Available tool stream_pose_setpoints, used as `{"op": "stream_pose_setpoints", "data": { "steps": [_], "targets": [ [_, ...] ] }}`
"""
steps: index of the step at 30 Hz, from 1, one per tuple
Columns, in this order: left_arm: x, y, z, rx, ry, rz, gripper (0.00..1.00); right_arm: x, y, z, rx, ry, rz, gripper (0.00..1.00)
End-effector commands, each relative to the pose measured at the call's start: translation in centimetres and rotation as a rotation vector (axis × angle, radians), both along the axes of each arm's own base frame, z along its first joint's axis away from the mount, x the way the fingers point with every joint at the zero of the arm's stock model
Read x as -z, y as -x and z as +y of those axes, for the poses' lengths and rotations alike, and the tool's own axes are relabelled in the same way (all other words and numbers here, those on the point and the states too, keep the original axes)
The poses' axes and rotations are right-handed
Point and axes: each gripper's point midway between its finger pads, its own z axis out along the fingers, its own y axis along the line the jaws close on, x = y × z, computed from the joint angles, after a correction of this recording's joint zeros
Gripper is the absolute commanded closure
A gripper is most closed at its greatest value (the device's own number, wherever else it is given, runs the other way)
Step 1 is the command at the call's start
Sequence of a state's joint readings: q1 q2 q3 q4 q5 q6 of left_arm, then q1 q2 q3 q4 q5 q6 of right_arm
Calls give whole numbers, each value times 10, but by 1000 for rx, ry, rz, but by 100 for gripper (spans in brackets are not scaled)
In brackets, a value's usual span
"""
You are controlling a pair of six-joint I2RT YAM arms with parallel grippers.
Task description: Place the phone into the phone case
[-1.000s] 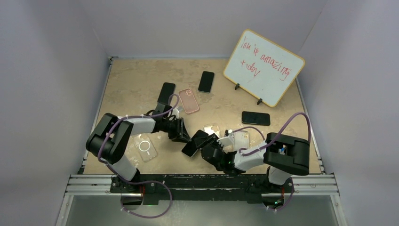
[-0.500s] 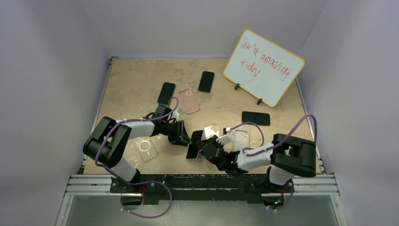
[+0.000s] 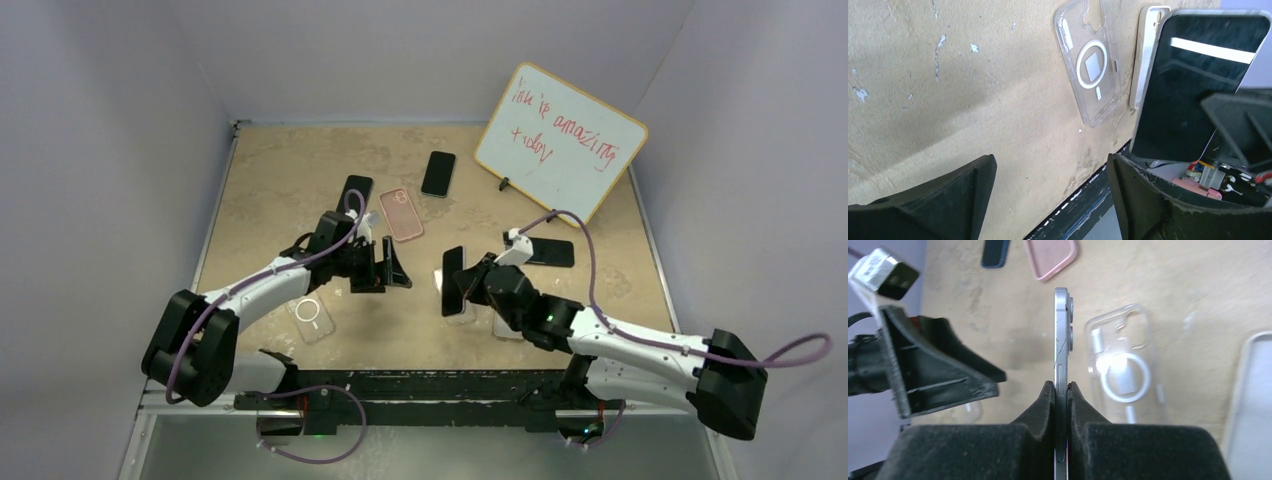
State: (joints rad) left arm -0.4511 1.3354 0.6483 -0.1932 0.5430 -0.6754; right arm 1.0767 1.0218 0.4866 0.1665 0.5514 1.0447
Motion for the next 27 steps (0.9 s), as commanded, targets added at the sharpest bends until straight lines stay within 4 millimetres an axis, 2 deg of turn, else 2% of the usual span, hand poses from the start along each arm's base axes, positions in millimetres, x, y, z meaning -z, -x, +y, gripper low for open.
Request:
{"op": "stream_pose_setpoints", "data": {
  "steps": [1,4,12,19,27],
  "targets": [
    [-14,-13,-7,21,-4,-90,15,-16,-13,-27,-105,161,-30,100],
    [-12,-15,-14,40,-6,-94,18,-18,-21,-31,-177,214,-22,100],
    [-2,-24,-34,32,20,-98,29,-12,-41,-10,-361,265,-15,100],
    [3,-31,-43,-7,70,-88,37,10,-57,-8,-351,209,17,100],
    [12,-32,-44,-22,76,-68,42,45,-48,-6,-366,161,78,100]
  ]
}}
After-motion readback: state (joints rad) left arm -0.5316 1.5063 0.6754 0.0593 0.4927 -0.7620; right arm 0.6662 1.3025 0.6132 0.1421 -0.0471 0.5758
